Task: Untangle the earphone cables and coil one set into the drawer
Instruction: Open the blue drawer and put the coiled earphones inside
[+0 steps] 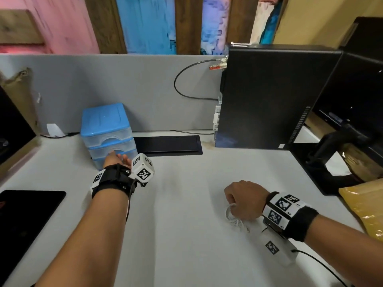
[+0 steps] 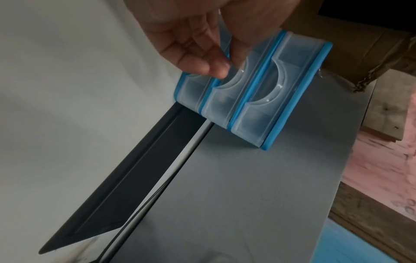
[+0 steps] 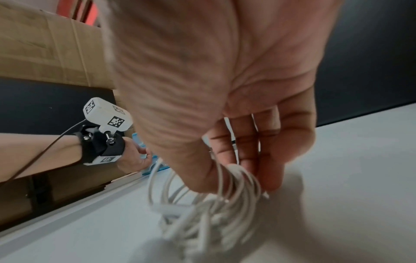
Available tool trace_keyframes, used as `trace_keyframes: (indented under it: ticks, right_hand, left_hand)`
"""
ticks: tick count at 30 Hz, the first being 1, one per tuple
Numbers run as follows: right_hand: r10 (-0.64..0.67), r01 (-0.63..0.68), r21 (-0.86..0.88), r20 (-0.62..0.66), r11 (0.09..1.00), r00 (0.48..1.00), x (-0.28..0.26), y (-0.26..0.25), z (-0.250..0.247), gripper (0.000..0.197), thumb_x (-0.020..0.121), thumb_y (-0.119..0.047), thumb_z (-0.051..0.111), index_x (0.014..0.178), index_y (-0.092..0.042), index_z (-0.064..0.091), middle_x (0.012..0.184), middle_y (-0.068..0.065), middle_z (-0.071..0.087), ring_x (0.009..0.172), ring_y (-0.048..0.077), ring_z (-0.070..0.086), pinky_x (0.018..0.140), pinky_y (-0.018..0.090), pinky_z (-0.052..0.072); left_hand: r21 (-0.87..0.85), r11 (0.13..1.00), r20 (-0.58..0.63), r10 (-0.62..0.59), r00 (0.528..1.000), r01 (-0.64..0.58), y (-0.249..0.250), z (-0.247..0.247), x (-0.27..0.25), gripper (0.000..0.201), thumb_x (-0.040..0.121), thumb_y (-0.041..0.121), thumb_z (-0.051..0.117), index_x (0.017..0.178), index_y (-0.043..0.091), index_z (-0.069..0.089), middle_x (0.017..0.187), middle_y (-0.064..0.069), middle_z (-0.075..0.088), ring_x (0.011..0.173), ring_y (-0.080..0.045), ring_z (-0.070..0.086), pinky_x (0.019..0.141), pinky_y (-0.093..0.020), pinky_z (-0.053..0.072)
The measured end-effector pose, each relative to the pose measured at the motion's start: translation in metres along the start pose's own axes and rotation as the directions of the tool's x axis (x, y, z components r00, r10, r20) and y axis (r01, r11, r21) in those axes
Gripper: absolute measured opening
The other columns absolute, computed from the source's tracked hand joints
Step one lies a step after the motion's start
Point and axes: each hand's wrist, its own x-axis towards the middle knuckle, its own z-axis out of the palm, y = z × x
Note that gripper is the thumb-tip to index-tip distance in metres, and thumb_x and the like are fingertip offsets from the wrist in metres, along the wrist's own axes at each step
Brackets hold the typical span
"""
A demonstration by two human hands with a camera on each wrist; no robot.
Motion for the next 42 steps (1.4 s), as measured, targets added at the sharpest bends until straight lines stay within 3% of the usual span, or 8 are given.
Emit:
trace_keyframes:
  ticks: [5, 11, 15, 22, 27, 32, 37, 42]
  right_hand:
    - [0.0, -0.013, 0.314, 0.039, 0.949, 0.999, 0.001, -0.001, -0.018, 0.014, 0.07, -0.019, 0.065, 0.078, -0.027, 0.057, 0.073, -0.009, 0.06, 0.062, 0.014, 0.056, 0.057, 0.03, 0.047]
    - [-0.009, -0.018, 0.308, 0.087, 0.951, 0.996, -0.003, -0.012, -0.055, 0.023, 0.077, -0.012, 0.074, 0.098, -0.019, 0.068, 0.06, -0.012, 0.052, 0.043, 0.001, 0.044, 0.047, 0.016, 0.037]
    - [0.001, -0.013, 0.208, 0.059, 0.978, 0.998, -0.003, -0.022, -0.076, 0.017, 0.075, -0.017, 0.08, 0.089, -0.019, 0.071, 0.06, -0.011, 0.058, 0.047, 0.005, 0.046, 0.047, 0.016, 0.038]
    - [0.07, -0.075, 0.067, 0.069, 0.995, 0.995, 0.0, -0.036, -0.095, 0.013, 0.074, -0.026, 0.078, 0.081, -0.021, 0.068, 0.07, 0.002, 0.075, 0.048, 0.008, 0.056, 0.051, 0.021, 0.043]
    - [0.071, -0.072, 0.063, 0.021, 0.995, 0.997, 0.0, -0.046, -0.102, 0.014, 0.076, -0.03, 0.077, 0.079, -0.019, 0.069, 0.053, -0.003, 0.065, 0.038, 0.004, 0.046, 0.041, 0.016, 0.034]
    - [0.017, -0.014, 0.046, -0.049, 0.999, 0.999, -0.002, -0.056, -0.114, 0.018, 0.072, -0.037, 0.082, 0.074, -0.023, 0.071, 0.06, -0.011, 0.059, 0.034, -0.004, 0.045, 0.041, 0.012, 0.033]
    - [-0.053, 0.062, 0.059, -0.138, 0.996, 0.989, 0.007, -0.075, -0.125, 0.018, 0.07, -0.037, 0.084, 0.071, -0.024, 0.072, 0.075, -0.006, 0.069, 0.043, -0.003, 0.048, 0.047, 0.012, 0.038]
    - [-0.161, 0.206, 0.232, -0.202, 0.951, 0.966, 0.034, -0.107, -0.136, 0.015, 0.071, -0.027, 0.085, 0.067, -0.019, 0.073, 0.065, -0.001, 0.064, 0.057, 0.011, 0.051, 0.057, 0.027, 0.045]
  left_hand:
    - [-0.185, 0.982, 0.016, -0.031, 0.999, 0.033, 0.008, 0.002, -0.002, 0.031, 0.098, 0.02, 0.052, 0.068, 0.018, 0.046, 0.064, 0.009, 0.048, 0.027, -0.001, 0.046, 0.041, -0.013, 0.041]
    - [-0.142, 0.99, 0.026, -0.014, 1.0, 0.018, 0.009, 0.0, -0.004, 0.031, 0.101, 0.024, 0.049, 0.071, 0.018, 0.045, 0.068, 0.009, 0.048, 0.047, -0.002, 0.048, 0.049, -0.013, 0.043]
    - [-0.193, 0.981, 0.015, -0.036, 0.999, 0.038, 0.01, 0.0, -0.004, 0.029, 0.099, 0.032, 0.053, 0.074, 0.017, 0.049, 0.068, 0.009, 0.05, 0.036, 0.0, 0.05, 0.036, -0.012, 0.041]
    - [-0.22, 0.975, 0.069, -0.017, 0.997, 0.032, 0.015, 0.003, -0.023, 0.027, 0.099, 0.032, 0.054, 0.077, 0.016, 0.05, 0.069, 0.007, 0.051, 0.055, -0.003, 0.049, 0.043, -0.012, 0.041]
    - [-0.195, 0.981, 0.05, -0.004, 0.999, 0.014, 0.012, -0.001, -0.027, 0.023, 0.101, 0.035, 0.047, 0.081, 0.025, 0.052, 0.076, 0.009, 0.053, 0.053, -0.003, 0.05, 0.047, -0.013, 0.04]
    - [-0.163, 0.985, 0.052, -0.05, 0.997, 0.058, 0.004, -0.015, -0.017, 0.022, 0.095, 0.044, 0.056, 0.093, 0.022, 0.053, 0.08, 0.009, 0.057, 0.057, -0.005, 0.051, 0.046, -0.016, 0.041]
    - [-0.18, 0.975, 0.106, -0.114, 0.988, 0.132, -0.001, -0.018, -0.012, 0.057, 0.09, 0.051, 0.06, 0.129, 0.012, 0.043, 0.085, 0.005, 0.063, 0.059, -0.009, 0.055, 0.042, -0.016, 0.047]
    - [-0.189, 0.975, 0.127, -0.094, 0.988, 0.117, -0.003, -0.02, -0.014, 0.054, 0.095, 0.048, 0.053, 0.135, 0.013, 0.047, 0.084, 0.003, 0.064, 0.065, -0.008, 0.059, 0.052, -0.018, 0.051]
